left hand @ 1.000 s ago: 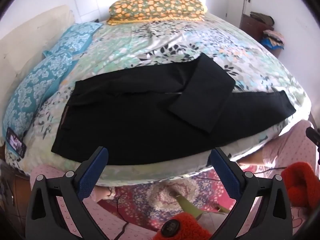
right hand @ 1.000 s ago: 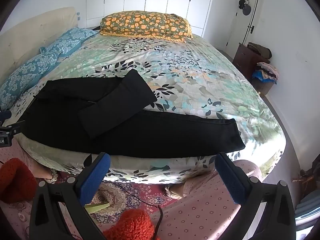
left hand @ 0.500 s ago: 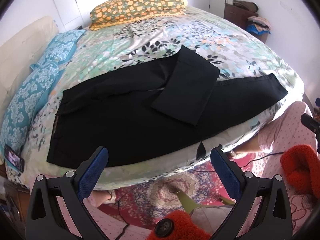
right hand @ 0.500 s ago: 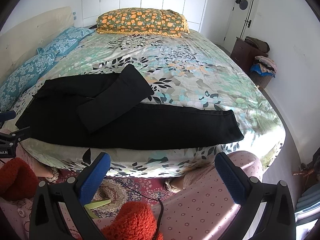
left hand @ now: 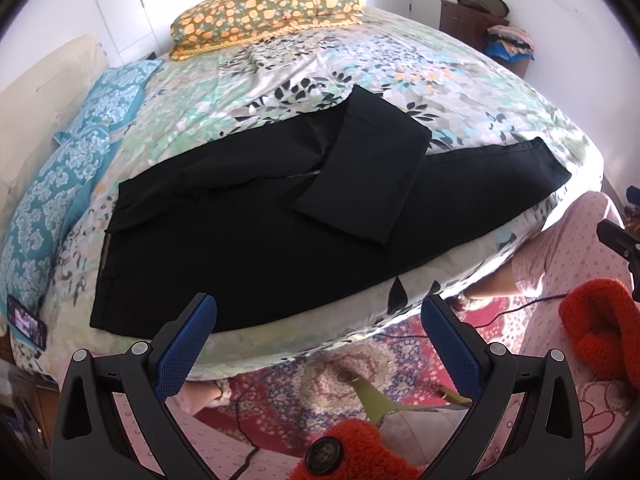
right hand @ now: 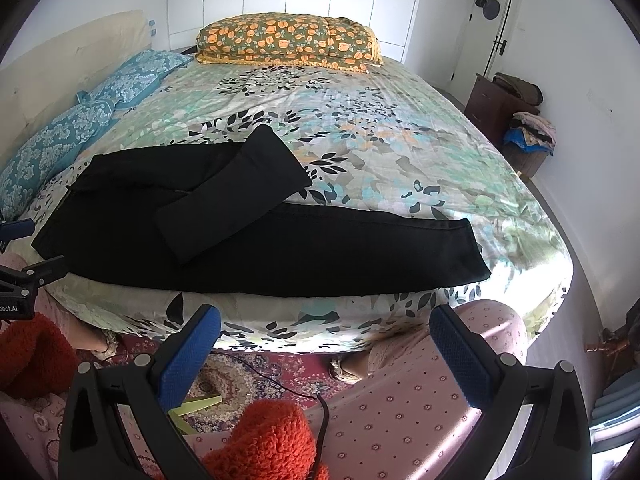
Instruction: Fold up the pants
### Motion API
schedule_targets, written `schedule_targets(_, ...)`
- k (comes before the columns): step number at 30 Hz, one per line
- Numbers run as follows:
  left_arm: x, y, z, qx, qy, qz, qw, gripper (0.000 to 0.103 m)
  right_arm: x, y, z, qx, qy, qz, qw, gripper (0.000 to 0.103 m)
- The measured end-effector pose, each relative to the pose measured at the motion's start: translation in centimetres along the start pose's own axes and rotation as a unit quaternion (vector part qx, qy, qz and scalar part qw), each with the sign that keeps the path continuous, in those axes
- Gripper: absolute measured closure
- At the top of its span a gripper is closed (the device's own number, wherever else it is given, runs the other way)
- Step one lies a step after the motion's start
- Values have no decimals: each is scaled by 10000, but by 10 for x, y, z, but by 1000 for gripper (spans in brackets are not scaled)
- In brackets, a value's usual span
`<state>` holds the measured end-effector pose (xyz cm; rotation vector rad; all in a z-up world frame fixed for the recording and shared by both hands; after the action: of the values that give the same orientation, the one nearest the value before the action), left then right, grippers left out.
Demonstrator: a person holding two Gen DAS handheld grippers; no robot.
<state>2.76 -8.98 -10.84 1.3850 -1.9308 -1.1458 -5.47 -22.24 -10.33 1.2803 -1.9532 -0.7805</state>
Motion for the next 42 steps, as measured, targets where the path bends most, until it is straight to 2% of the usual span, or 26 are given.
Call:
schedule_targets(16, -2, 2, 1, -8, -3, 37, 10000, 1, -2, -1, 1, -89, 83, 146, 9998, 0)
schedule_targets(42, -45, 16, 22, -62, 710, -430, 9965, 1, -42, 0, -2, -57, 927, -25, 9957, 0)
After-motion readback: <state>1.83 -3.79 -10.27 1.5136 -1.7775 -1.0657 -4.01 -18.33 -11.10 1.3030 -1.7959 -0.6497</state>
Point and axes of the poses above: each gripper's, at about its wrist camera, not at the fingertips, and y roughly against the way its jaws point, x to its right, z to its underside, the point moved 10 cm from there along -y, roughly the way its jaws point, and after that the axes turned 3 degrees about y, right-handed, at the moved point
